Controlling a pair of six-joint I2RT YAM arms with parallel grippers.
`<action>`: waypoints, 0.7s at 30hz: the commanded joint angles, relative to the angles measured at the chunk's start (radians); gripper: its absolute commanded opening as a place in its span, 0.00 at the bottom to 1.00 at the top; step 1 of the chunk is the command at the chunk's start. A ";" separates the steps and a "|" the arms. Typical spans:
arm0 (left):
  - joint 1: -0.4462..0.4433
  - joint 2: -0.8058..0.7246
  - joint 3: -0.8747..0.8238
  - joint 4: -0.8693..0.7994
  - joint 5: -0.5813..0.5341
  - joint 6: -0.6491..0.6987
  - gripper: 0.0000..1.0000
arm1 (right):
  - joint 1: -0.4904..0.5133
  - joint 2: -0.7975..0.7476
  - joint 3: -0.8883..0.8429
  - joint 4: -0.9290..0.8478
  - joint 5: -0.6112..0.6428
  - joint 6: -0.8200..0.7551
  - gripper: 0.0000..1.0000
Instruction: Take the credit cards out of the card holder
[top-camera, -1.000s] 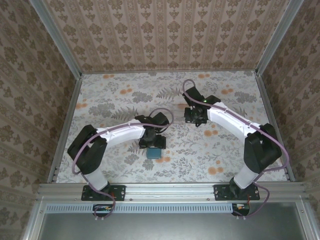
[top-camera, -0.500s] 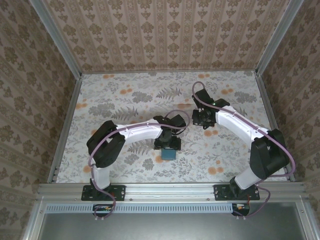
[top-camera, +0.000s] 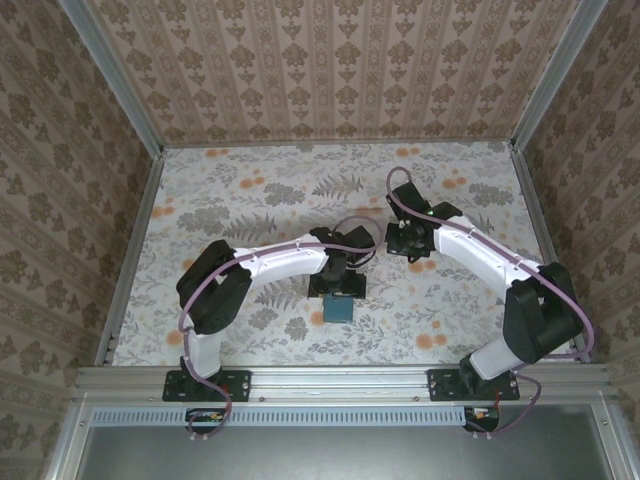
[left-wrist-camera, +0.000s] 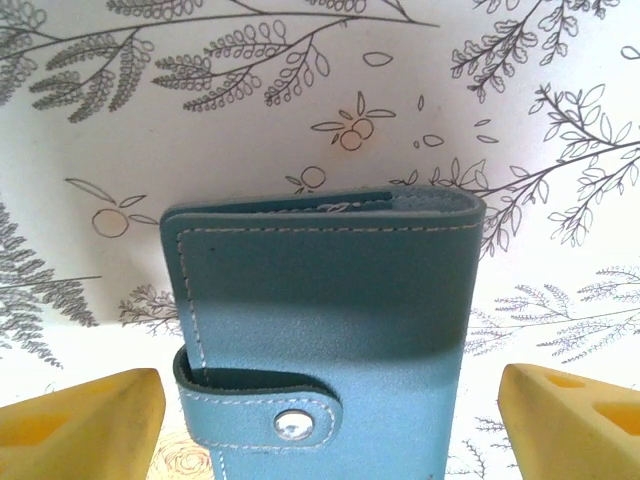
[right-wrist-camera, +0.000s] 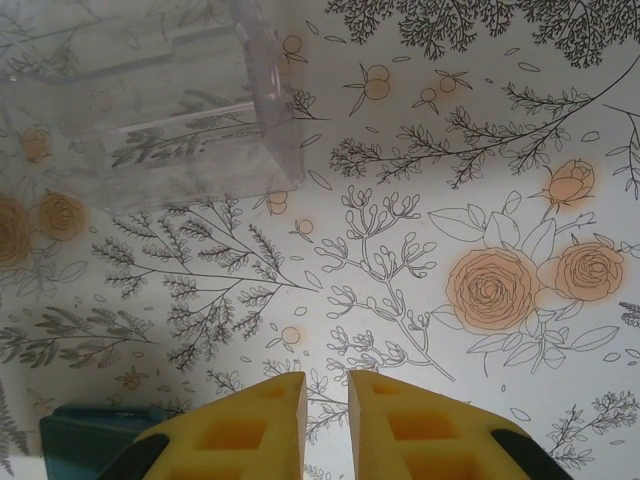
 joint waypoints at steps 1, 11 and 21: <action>-0.003 -0.044 0.021 -0.074 -0.025 0.020 0.85 | -0.006 -0.042 -0.010 -0.007 -0.010 0.009 0.19; -0.007 -0.049 0.003 -0.069 0.003 0.039 0.62 | -0.004 -0.033 0.001 -0.015 -0.010 0.016 0.18; -0.003 -0.027 -0.039 -0.002 0.045 0.045 0.44 | -0.001 -0.027 -0.002 -0.014 -0.008 0.025 0.18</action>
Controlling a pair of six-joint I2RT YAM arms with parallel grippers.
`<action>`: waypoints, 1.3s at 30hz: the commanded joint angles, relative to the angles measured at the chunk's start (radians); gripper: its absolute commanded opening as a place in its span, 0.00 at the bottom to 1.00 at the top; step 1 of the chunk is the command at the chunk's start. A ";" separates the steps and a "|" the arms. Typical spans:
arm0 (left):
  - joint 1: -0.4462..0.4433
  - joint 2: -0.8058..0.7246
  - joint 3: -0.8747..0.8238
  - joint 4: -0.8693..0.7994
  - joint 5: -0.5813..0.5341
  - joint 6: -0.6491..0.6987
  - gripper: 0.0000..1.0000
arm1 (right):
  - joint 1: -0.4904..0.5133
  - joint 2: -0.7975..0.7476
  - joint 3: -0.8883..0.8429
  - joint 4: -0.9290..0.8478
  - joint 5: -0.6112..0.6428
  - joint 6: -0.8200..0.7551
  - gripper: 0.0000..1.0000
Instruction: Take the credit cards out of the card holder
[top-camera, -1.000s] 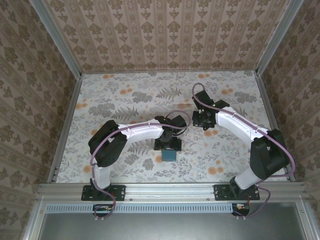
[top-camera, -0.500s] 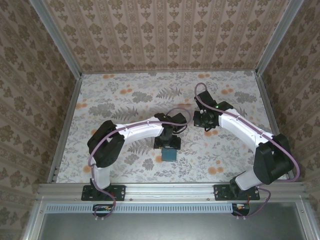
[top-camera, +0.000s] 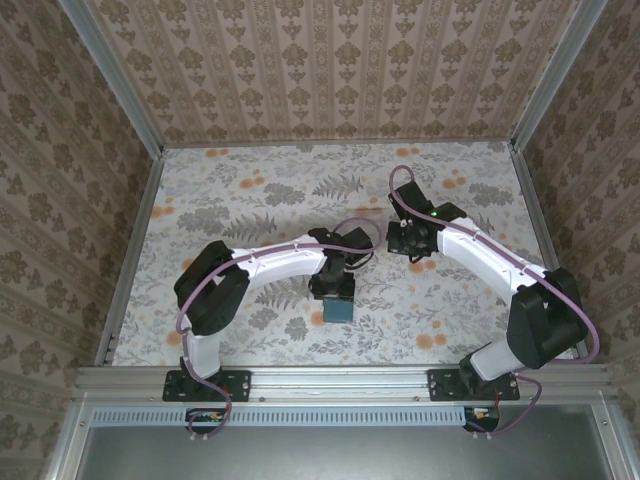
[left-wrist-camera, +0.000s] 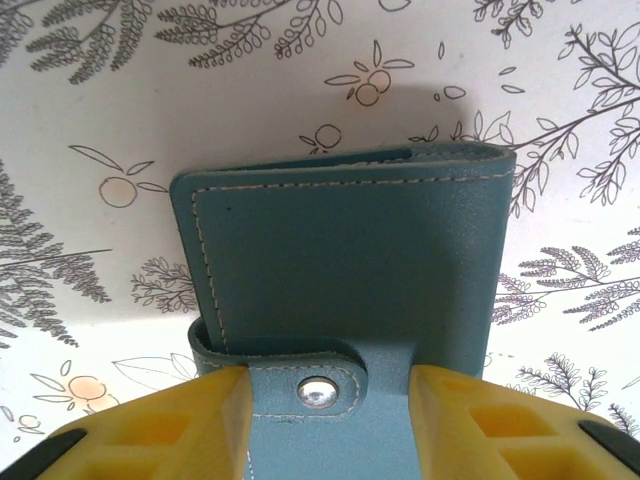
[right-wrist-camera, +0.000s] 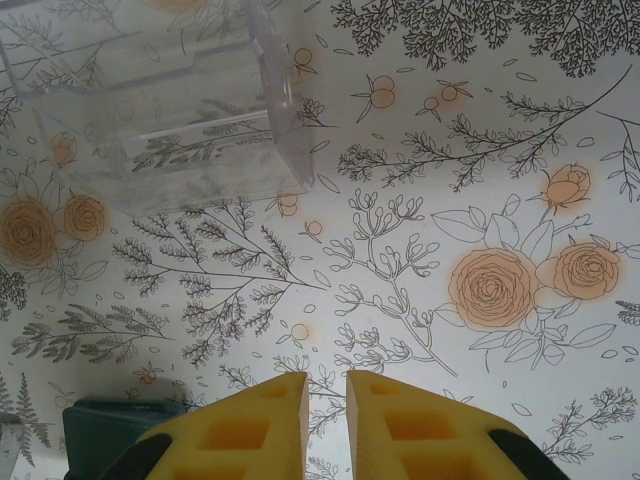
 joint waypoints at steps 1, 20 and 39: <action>-0.003 -0.013 -0.024 0.016 0.027 0.008 0.43 | 0.000 -0.003 -0.003 -0.012 -0.006 0.020 0.18; 0.040 -0.077 -0.151 0.152 0.072 0.014 0.16 | 0.051 -0.021 -0.120 0.050 -0.177 0.053 0.18; 0.128 -0.254 -0.394 0.516 0.272 -0.044 0.06 | 0.155 0.106 -0.297 0.388 -0.562 0.144 0.43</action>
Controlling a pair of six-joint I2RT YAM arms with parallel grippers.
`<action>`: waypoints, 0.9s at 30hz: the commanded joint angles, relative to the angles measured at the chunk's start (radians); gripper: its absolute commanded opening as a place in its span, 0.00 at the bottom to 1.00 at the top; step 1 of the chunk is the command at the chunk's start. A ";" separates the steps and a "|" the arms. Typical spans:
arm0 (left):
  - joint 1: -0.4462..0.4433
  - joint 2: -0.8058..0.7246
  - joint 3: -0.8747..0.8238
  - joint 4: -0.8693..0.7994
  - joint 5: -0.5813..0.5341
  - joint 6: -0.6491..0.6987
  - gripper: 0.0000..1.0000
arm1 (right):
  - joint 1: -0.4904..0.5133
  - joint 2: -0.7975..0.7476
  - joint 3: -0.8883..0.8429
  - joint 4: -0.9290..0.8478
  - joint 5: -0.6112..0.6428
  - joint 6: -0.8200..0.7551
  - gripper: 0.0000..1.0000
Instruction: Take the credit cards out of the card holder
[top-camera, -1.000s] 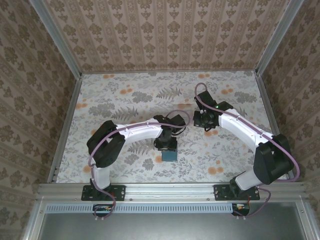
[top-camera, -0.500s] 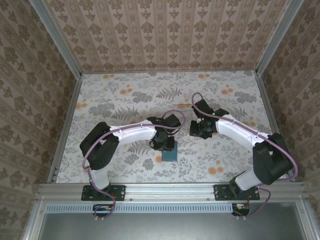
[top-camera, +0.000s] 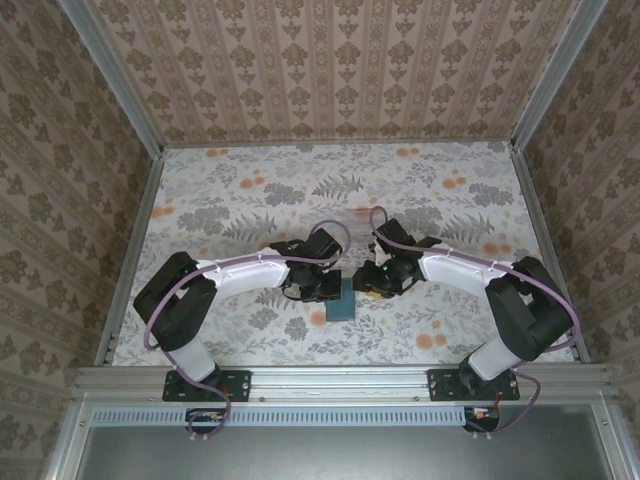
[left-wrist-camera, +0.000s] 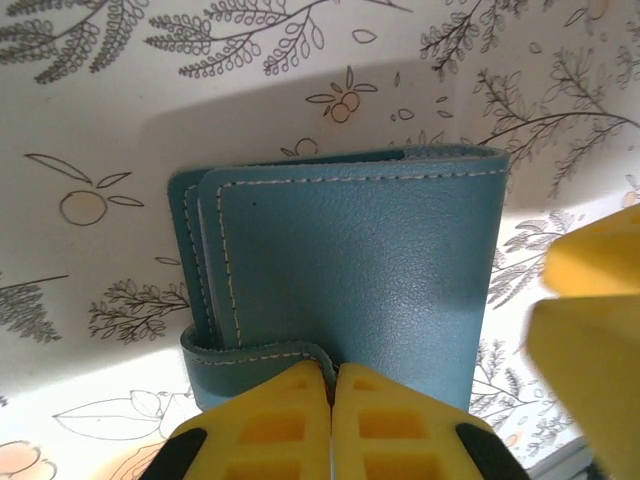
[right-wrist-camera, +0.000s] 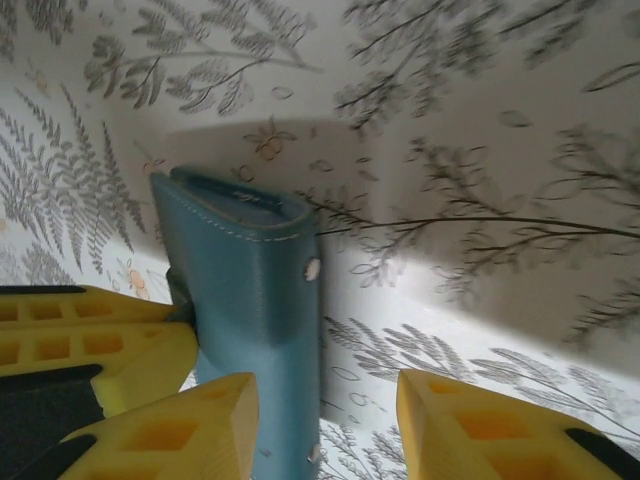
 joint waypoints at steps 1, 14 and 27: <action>0.015 -0.029 -0.028 0.079 0.058 -0.021 0.05 | 0.028 0.038 -0.012 0.059 -0.057 0.035 0.43; 0.039 -0.073 -0.065 0.100 0.061 -0.015 0.03 | 0.055 0.098 -0.034 -0.017 0.091 0.034 0.38; 0.092 -0.134 -0.079 -0.038 0.033 0.081 0.04 | 0.069 0.062 0.024 -0.148 0.170 0.008 0.39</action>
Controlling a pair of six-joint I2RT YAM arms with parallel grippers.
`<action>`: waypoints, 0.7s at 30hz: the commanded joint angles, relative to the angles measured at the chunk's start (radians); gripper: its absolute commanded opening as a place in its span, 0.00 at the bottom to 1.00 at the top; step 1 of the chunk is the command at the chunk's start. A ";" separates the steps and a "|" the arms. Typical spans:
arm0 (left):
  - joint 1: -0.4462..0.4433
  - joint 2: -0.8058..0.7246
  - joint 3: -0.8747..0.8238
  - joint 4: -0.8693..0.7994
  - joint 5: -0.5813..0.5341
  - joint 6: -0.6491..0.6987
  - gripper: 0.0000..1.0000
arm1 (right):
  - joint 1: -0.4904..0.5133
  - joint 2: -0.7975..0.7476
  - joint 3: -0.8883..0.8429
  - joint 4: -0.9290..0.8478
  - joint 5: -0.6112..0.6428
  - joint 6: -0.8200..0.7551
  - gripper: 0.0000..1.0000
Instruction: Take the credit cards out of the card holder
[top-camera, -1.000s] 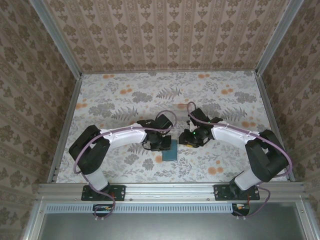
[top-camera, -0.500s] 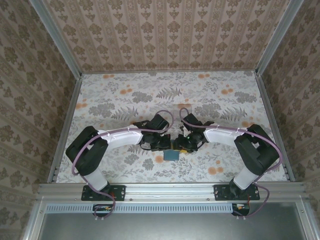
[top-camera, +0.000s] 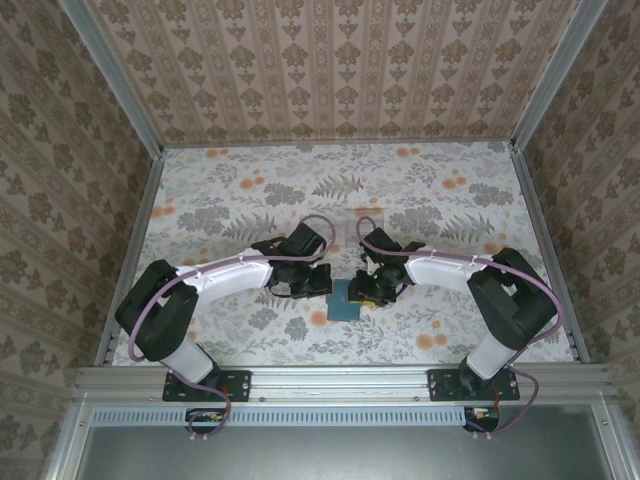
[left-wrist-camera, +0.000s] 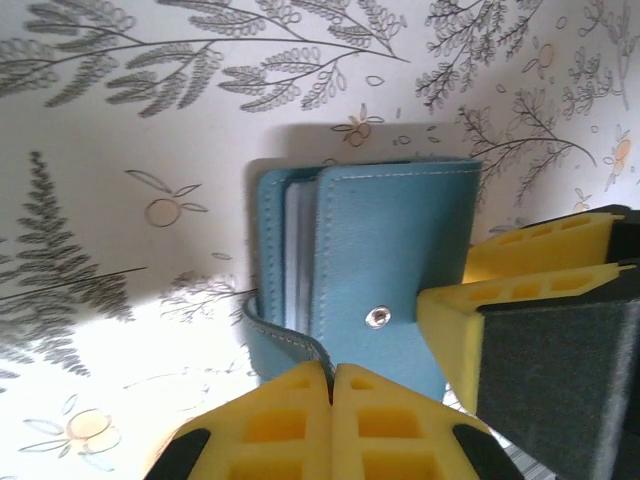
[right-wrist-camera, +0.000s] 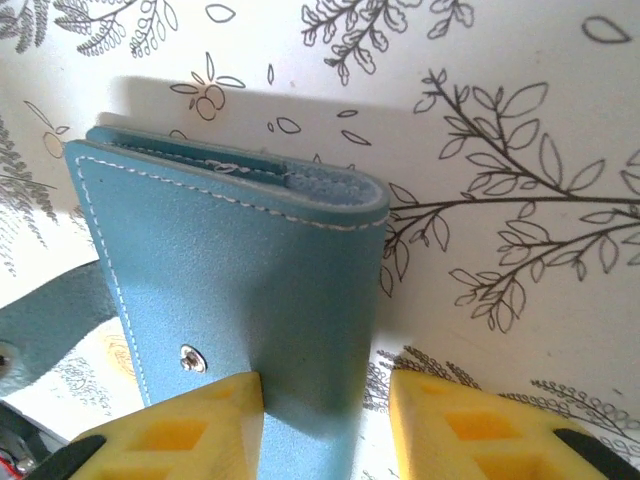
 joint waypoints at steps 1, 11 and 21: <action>0.017 -0.033 -0.017 -0.049 -0.004 0.049 0.04 | 0.006 -0.021 0.019 -0.137 0.099 -0.023 0.39; 0.035 -0.035 -0.085 0.036 0.021 0.023 0.04 | 0.039 -0.053 0.123 -0.293 0.198 -0.038 0.49; 0.065 -0.058 -0.189 0.148 0.081 -0.005 0.04 | 0.124 -0.002 0.262 -0.407 0.298 -0.038 0.83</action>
